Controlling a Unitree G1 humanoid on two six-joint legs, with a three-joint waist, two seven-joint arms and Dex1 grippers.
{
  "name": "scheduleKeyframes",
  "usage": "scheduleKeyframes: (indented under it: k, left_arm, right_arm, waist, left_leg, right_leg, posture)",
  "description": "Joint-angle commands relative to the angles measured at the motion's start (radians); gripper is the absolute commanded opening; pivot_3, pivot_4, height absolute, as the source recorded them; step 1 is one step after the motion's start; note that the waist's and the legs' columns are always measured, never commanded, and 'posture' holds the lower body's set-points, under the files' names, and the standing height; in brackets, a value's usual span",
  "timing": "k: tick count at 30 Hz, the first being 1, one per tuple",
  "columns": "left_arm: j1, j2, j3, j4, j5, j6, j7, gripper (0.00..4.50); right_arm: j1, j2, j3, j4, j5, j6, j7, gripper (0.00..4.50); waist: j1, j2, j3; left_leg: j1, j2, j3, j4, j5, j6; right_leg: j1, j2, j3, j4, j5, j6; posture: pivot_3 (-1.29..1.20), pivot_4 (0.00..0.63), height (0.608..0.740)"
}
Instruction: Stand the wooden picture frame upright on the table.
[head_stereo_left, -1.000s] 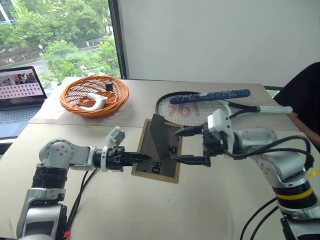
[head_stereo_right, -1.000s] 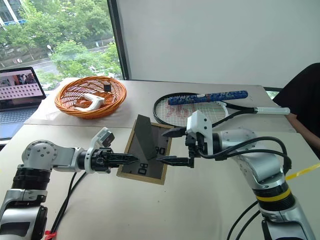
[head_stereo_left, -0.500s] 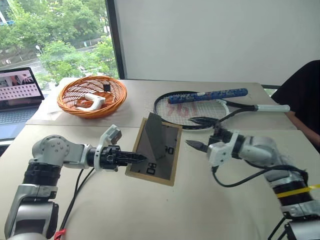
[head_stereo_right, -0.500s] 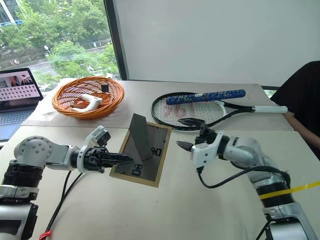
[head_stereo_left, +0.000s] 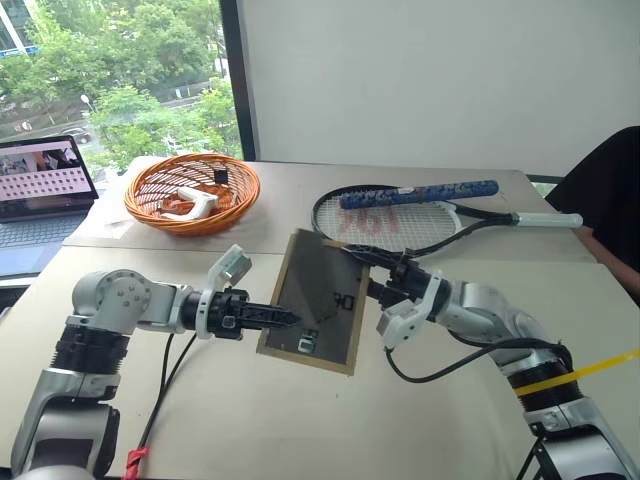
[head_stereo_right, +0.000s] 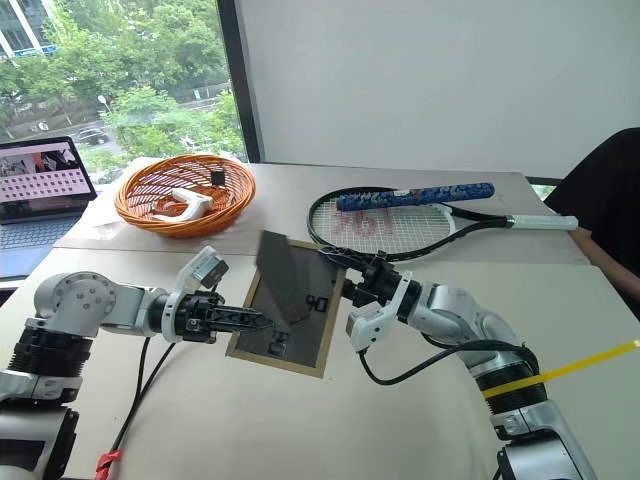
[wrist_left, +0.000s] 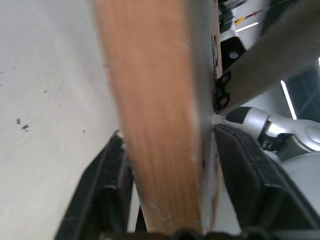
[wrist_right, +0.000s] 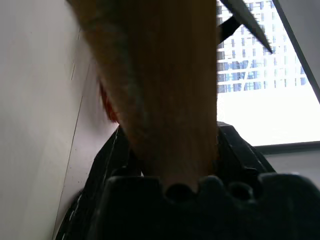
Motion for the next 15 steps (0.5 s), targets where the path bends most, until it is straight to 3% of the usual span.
scheduleKeyframes:
  k: [1,5,7,10,15]
  left_arm:
    - [-0.022,-0.017,0.038,-0.004,0.013,0.025,0.035,4.45]
    - [-0.014,-0.014,0.070,-0.051,0.041,-0.023,0.058,4.50]
    - [0.023,0.045,0.129,-0.105,0.024,-0.054,0.014,4.50]
    - [0.081,0.115,0.203,-0.169,0.066,-0.165,-0.011,4.50]
    - [0.191,0.140,0.373,-0.207,0.104,-0.378,-0.051,4.50]
  right_arm:
    - [-0.027,0.009,-0.023,-0.032,0.072,-0.023,-0.042,1.32]
    - [-0.033,0.012,-0.022,-0.001,0.114,-0.013,-0.025,1.31]
    - [-0.041,0.014,-0.024,0.041,0.172,0.015,0.005,1.31]
    - [-0.055,0.009,-0.034,0.106,0.240,0.041,0.033,1.31]
    - [-0.076,0.009,-0.045,0.185,0.386,0.091,0.105,1.31]
  waist:
    - [-0.001,0.000,0.000]
    - [-0.003,0.000,0.000]
    - [-0.007,0.000,0.000]
    - [-0.027,0.001,0.001]
    - [-0.024,0.004,0.003]
  left_leg:
    - [0.000,0.000,0.000,0.000,0.000,0.000]
    - [0.000,0.000,-0.002,0.000,0.000,0.000]
    - [0.001,0.000,-0.004,0.000,0.000,0.000]
    - [0.001,0.000,-0.007,0.000,0.000,0.000]
    - [0.004,0.000,-0.012,0.000,0.000,0.000]
  right_leg:
    - [0.000,0.000,0.000,0.000,0.000,0.000]
    - [0.002,0.000,-0.002,0.000,0.000,0.000]
    - [0.003,0.000,-0.004,0.000,0.000,0.000]
    - [0.005,0.000,-0.007,0.000,0.000,-0.001]
    - [0.012,0.000,-0.013,-0.001,-0.001,-0.003]
  posture:
    - [0.00,0.150,0.740]
    - [0.00,0.150,0.740]
    - [0.00,0.150,0.740]
    - [0.00,0.150,0.740]
    - [0.00,0.150,0.740]
